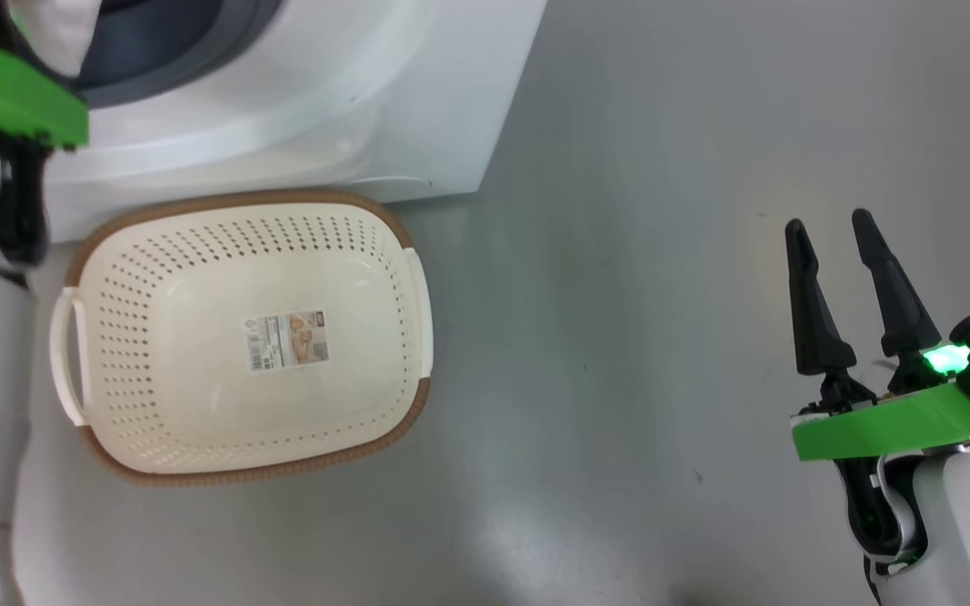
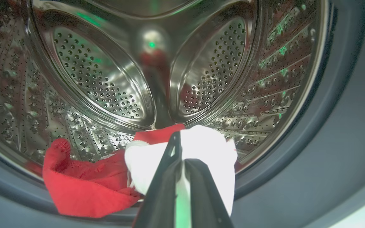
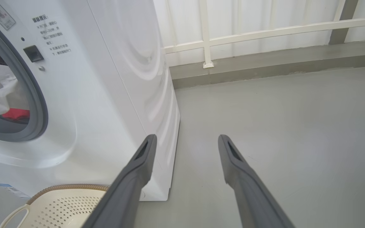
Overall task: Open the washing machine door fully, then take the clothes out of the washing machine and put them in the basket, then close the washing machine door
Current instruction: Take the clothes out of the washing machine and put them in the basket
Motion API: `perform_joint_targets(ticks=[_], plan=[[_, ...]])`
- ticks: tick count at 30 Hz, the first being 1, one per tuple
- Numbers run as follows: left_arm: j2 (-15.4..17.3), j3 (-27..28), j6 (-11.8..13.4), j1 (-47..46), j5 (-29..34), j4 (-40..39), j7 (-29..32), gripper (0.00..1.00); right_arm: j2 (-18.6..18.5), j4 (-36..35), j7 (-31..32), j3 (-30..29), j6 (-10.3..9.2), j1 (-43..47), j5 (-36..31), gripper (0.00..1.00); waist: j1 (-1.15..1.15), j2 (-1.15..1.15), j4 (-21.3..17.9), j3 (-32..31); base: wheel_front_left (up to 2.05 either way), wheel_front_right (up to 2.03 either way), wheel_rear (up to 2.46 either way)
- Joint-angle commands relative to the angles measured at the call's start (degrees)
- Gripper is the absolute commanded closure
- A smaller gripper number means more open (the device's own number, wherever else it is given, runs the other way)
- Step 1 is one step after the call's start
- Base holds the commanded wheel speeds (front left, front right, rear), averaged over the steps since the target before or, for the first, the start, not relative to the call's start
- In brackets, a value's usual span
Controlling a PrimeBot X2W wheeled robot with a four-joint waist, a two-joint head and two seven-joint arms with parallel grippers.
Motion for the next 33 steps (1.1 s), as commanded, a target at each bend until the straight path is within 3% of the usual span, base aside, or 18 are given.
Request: perform_joint_targets(ticks=[1, 7, 16, 23, 33], plan=[[1.4, 3.7, 0.4, 3.5, 2.1, -4.6, -0.4, 1.00, -1.0, -1.1, -0.4, 0.8, 0.37, 2.1, -0.2, 0.00, 0.00, 0.00, 1.2, -1.9, 0.00, 0.00, 0.00], [-2.9, 13.4, -1.2, 12.7, 8.2, -15.6, -0.4, 1.00, -1.5, -0.8, -0.4, 0.5, 0.37, 3.5, -0.1, 0.00, 0.00, 0.00, 2.3, -4.7, 0.00, 0.00, 0.00], [-9.2, 21.2, -3.4, 22.4, 14.0, -28.5, -0.4, 1.00, -1.6, -0.5, -0.4, -0.1, 0.37, 5.2, 0.0, 0.00, 0.00, 0.00, 3.7, -7.0, 0.00, 0.00, 0.00], [-12.4, 22.0, -3.6, 29.4, 14.4, -42.3, -0.4, 1.00, -1.9, -0.6, -0.4, -0.3, 0.37, 6.0, 0.0, 0.00, 0.00, 0.00, 4.9, -7.6, 0.00, 0.00, 0.00], [-13.5, 21.2, -3.6, 34.4, 14.8, -58.1, -0.4, 1.00, -2.1, -1.2, -0.4, -0.5, 0.37, 5.3, 0.1, 0.00, 0.00, 0.00, 5.7, -6.4, 0.00, 0.00, 0.00]])
